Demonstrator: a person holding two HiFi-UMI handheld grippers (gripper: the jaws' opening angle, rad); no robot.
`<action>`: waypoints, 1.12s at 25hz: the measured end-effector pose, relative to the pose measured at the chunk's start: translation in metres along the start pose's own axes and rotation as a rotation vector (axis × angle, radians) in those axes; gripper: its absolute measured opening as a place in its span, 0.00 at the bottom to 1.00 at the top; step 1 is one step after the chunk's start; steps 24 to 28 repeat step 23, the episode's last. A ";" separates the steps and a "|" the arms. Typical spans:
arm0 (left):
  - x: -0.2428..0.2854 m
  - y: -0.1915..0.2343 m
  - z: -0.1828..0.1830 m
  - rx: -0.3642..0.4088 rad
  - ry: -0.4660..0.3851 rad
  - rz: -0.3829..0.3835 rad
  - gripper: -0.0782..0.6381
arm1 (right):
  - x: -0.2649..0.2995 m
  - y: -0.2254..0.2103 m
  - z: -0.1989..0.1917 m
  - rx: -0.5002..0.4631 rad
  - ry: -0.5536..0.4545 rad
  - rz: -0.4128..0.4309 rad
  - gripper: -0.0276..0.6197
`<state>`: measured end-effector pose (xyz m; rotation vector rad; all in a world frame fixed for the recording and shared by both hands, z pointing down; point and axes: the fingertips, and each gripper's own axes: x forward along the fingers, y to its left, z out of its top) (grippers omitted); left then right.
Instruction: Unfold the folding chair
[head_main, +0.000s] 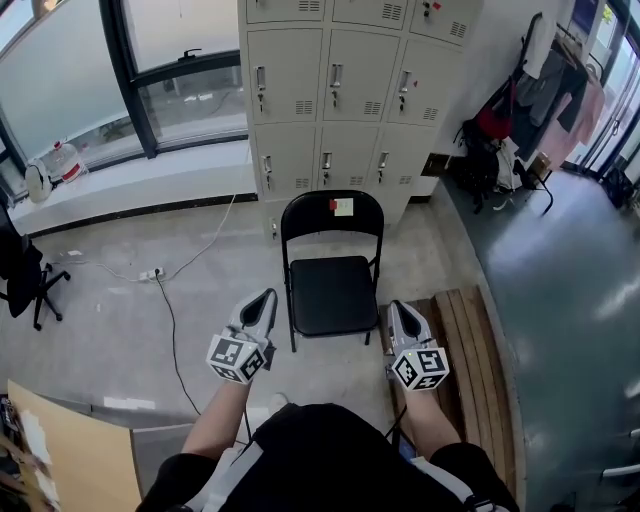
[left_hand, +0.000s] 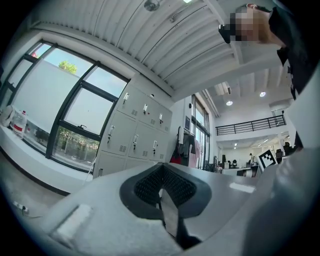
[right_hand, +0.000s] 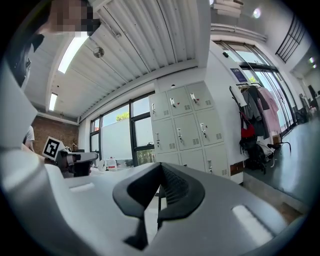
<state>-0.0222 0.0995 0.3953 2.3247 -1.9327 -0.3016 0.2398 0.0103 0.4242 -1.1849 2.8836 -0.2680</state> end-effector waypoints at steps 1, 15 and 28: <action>-0.002 0.000 0.003 0.007 -0.007 0.004 0.11 | -0.002 -0.001 -0.002 -0.007 0.004 -0.001 0.05; -0.009 0.005 0.000 0.021 -0.008 0.007 0.11 | 0.000 -0.005 -0.009 0.008 0.001 -0.006 0.05; -0.005 0.007 -0.004 -0.017 -0.006 -0.004 0.11 | 0.006 0.001 -0.007 0.017 0.003 0.014 0.05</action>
